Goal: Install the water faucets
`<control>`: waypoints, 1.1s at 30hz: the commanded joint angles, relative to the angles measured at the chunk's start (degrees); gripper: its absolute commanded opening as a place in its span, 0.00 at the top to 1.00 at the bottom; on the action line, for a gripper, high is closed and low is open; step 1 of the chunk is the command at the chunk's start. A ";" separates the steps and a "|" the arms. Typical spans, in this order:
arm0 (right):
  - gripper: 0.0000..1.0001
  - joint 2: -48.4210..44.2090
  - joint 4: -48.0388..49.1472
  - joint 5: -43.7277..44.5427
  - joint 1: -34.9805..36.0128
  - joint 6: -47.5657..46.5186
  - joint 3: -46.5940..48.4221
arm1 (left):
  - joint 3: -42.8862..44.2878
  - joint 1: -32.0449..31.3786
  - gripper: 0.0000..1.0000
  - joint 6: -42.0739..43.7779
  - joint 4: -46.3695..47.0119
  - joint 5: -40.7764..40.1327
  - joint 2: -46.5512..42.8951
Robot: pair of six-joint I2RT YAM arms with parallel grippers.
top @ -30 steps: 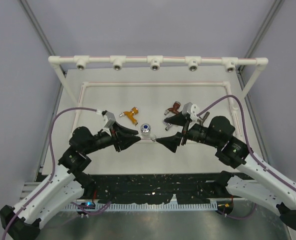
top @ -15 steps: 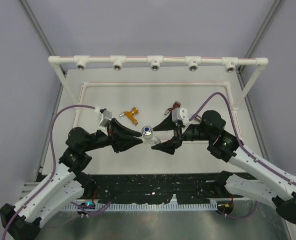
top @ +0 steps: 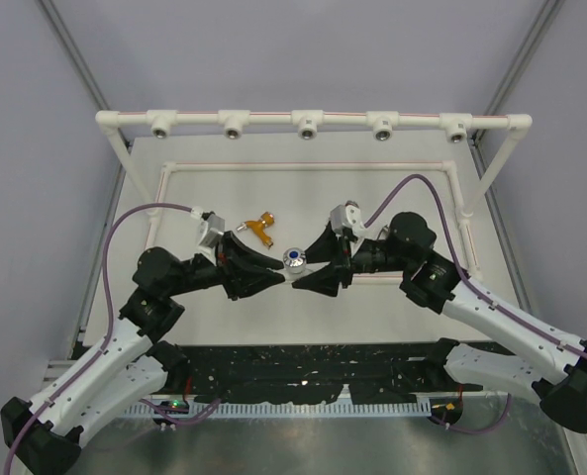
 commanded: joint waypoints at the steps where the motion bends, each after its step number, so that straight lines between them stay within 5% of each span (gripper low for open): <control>1: 0.47 0.46 3.36 0.86 0.48 1.72 2.42 | 3.33 0.07 1.00 0.94 2.84 0.42 -0.64; 18: 0.61 2.40 1.08 3.15 1.44 2.25 4.09 | 5.08 -0.20 1.00 5.51 -4.01 -3.36 -0.99; 33: 0.59 3.54 0.81 2.71 1.97 3.21 4.44 | 5.35 -0.90 1.00 6.13 -5.78 -5.56 -1.69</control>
